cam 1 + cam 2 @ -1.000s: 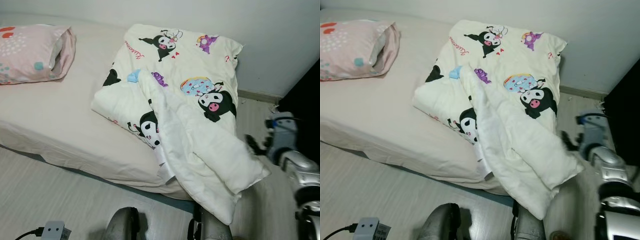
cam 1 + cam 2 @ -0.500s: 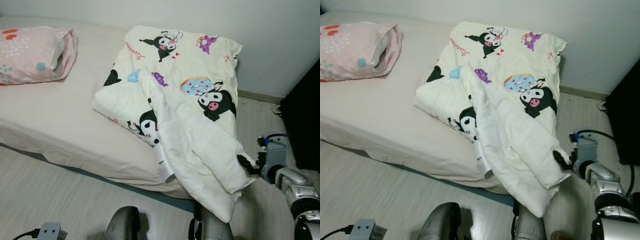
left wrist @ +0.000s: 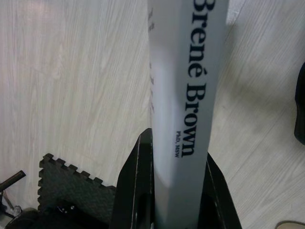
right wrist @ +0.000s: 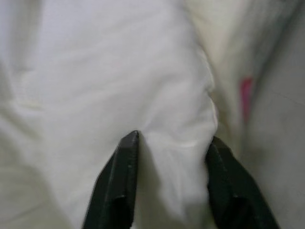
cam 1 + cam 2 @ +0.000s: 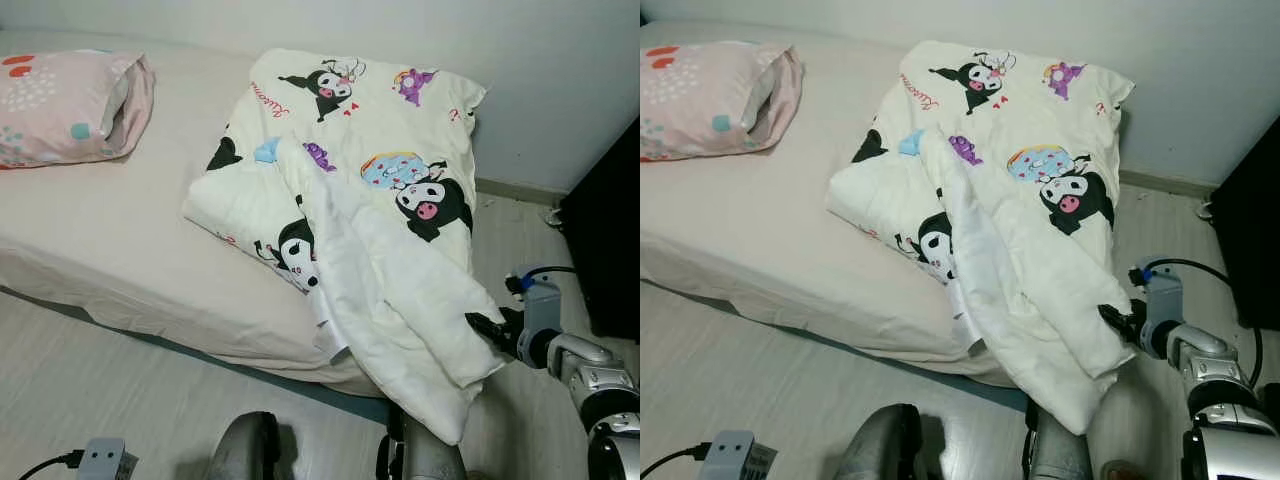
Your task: Clean up the room
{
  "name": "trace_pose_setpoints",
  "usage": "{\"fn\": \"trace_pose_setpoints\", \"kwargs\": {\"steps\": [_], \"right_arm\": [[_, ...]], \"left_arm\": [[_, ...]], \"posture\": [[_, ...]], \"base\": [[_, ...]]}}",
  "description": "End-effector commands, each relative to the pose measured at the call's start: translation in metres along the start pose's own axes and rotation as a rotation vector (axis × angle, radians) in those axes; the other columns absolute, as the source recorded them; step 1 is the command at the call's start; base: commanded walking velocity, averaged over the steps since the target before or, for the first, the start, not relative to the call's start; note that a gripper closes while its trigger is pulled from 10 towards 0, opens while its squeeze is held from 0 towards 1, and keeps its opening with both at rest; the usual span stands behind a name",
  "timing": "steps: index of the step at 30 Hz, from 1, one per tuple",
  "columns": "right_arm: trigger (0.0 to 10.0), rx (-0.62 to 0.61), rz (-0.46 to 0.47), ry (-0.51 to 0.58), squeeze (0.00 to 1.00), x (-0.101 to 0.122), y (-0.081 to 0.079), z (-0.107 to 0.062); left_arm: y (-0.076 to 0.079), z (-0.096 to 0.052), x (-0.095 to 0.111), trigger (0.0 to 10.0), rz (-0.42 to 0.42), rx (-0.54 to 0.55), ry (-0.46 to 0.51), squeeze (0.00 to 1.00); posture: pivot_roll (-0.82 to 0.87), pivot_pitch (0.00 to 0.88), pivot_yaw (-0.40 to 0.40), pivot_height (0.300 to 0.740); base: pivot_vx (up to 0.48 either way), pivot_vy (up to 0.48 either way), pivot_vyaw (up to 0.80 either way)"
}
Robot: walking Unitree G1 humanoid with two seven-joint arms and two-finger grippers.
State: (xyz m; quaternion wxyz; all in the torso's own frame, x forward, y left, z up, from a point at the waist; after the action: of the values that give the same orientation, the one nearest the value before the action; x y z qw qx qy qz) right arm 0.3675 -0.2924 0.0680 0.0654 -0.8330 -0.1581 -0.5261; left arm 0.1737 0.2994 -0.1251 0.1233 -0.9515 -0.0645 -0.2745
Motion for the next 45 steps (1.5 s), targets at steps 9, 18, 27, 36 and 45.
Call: {"fn": "trace_pose_setpoints", "kwargs": {"steps": [9, 18, 27, 36, 45], "right_arm": [[0.0, 0.402, -0.136, -0.025, 0.0, -0.002, -0.057, 0.002], [0.0, 0.741, -0.237, -0.007, 0.0, -0.002, -0.122, -0.005], [0.0, 1.164, -0.628, -0.44, 0.0, -0.106, -0.185, -0.055], [0.0, 1.105, -0.802, -0.747, 0.0, -0.145, -0.137, -0.089], [0.0, 0.903, -0.816, -0.871, 0.0, -0.148, -0.102, -0.098]], "left_arm": [[0.006, -0.001, -0.012, 10.0, -0.011, 0.0, -0.04, 0.0], [0.009, -0.001, -0.013, 10.0, -0.015, -0.003, -0.042, 0.0], [0.012, -0.001, -0.015, 10.0, -0.028, -0.002, -0.048, 0.0], [0.013, -0.001, -0.018, 10.0, -0.03, 0.0, -0.056, 0.0], [0.016, -0.001, -0.02, 10.0, -0.03, -0.008, -0.061, 0.0]], "posture": [[0.06, 0.225, 0.047, 0.591], [0.06, 0.224, 0.044, 0.591], [0.05, 0.216, 0.035, 0.591], [0.03, 0.217, 0.03, 0.591], [0.03, 0.214, 0.026, 0.591]], "base": [[0.0, 0.0, 0.0], [0.0, 0.0, 0.0], [0.0, 0.0, 0.0], [0.0, 0.0, 0.0], [0.0, 0.0, 0.0]]}}
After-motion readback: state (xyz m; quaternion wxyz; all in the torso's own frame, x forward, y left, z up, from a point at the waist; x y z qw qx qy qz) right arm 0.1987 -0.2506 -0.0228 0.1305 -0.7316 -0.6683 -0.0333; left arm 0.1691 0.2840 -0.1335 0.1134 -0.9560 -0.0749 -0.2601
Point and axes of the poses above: a point about 5 cm out from each wrist's last joint towards the gripper, its own z axis pointing out of the wrist towards the gripper, its own x axis along the axis of the wrist's last joint, y = z × x, the point moved 6 cm from there along z, pointing out of the wrist towards the gripper, and after that the axes turned 5 degrees about -z, right-handed, at the moved point
